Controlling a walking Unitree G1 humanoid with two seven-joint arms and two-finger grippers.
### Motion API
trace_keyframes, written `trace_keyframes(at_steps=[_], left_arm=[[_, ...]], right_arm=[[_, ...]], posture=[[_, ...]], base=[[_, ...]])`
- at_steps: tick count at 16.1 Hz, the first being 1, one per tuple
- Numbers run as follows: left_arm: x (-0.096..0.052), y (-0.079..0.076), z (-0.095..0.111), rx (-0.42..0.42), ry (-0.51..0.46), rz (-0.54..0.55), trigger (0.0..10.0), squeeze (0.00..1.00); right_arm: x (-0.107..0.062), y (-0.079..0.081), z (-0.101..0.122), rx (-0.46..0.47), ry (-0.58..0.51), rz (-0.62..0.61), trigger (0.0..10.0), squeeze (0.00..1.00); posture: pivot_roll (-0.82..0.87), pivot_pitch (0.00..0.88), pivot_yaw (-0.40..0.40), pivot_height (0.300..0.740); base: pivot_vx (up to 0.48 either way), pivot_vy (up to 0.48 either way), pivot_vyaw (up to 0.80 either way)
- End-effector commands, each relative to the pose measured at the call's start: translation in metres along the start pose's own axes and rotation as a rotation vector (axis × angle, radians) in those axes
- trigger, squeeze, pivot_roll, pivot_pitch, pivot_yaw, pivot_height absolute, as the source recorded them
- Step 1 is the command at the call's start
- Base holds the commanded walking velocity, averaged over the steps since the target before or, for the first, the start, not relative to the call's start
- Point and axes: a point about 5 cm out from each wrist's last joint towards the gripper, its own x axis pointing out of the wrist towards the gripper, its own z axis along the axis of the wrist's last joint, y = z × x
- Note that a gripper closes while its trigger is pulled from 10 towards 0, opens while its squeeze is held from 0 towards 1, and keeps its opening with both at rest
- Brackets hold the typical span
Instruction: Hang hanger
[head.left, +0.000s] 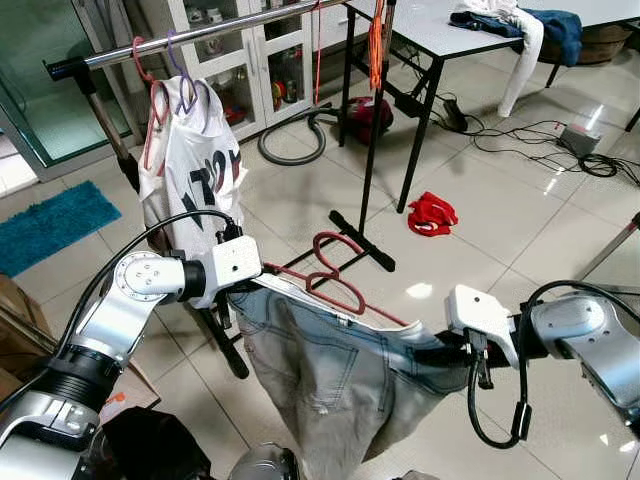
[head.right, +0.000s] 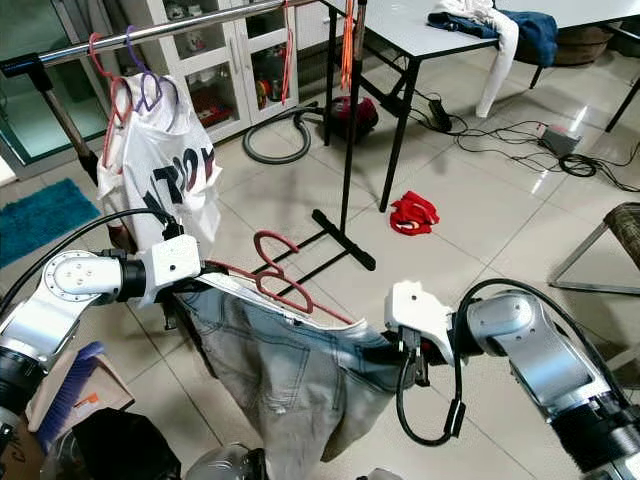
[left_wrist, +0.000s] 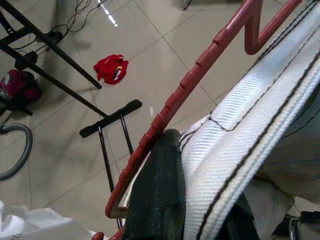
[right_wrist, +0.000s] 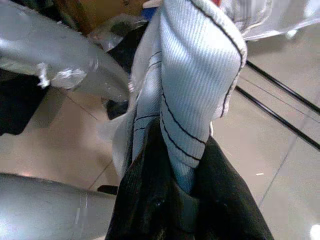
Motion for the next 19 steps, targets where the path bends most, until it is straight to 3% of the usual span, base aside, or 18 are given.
trace_keyframes(at_steps=[1, 6, 10, 12, 14, 16, 17, 19], left_arm=[[-0.032, 0.032, 0.002, 0.022, 0.037, 0.147, 0.0, 0.00], [-0.035, 0.045, 0.012, 0.054, 0.030, 0.185, 0.0, 0.00], [-0.034, 0.041, 0.010, 0.049, 0.034, 0.169, 0.0, 0.00], [-0.030, 0.034, 0.007, 0.032, 0.032, 0.154, 0.0, 0.00], [-0.029, 0.033, 0.005, 0.028, 0.032, 0.151, 0.0, 0.00], [-0.029, 0.031, 0.004, 0.024, 0.032, 0.152, 0.0, 0.00], [-0.027, 0.029, 0.004, 0.019, 0.030, 0.149, 0.0, 0.00], [-0.026, 0.027, 0.003, 0.012, 0.026, 0.142, 0.0, 0.00]], right_arm=[[-0.009, -0.004, -0.019, 0.065, 0.104, -0.030, 10.0, 0.00], [0.014, -0.009, -0.041, -0.071, 0.377, -0.031, 10.0, 0.00], [0.020, -0.024, -0.038, -0.118, 0.411, -0.113, 10.0, 0.00], [0.022, -0.037, -0.029, -0.114, 0.380, -0.201, 10.0, 0.00], [0.027, -0.046, -0.016, -0.085, 0.279, -0.279, 10.0, 0.00], [0.031, -0.053, 0.008, 0.009, 0.079, -0.334, 10.0, 0.00], [0.032, -0.052, 0.023, 0.101, -0.059, -0.331, 10.0, 0.00], [0.030, -0.050, 0.022, 0.145, -0.084, -0.326, 10.0, 0.00]], posture=[[-0.06, 0.000, 0.067, 0.740], [-0.06, 0.000, 0.071, 0.740], [-0.06, 0.000, 0.072, 0.740], [-0.06, 0.000, 0.067, 0.740], [-0.05, 0.000, 0.060, 0.740], [-0.05, 0.000, 0.053, 0.740], [-0.05, 0.000, 0.051, 0.740], [-0.05, 0.000, 0.049, 0.740]], base=[[0.000, 0.000, 0.00], [0.000, 0.000, 0.00], [0.000, 0.000, 0.00], [0.000, 0.000, 0.00], [0.000, 0.000, 0.00], [0.000, 0.000, 0.00], [0.000, 0.000, 0.00], [0.000, 0.000, 0.00]])
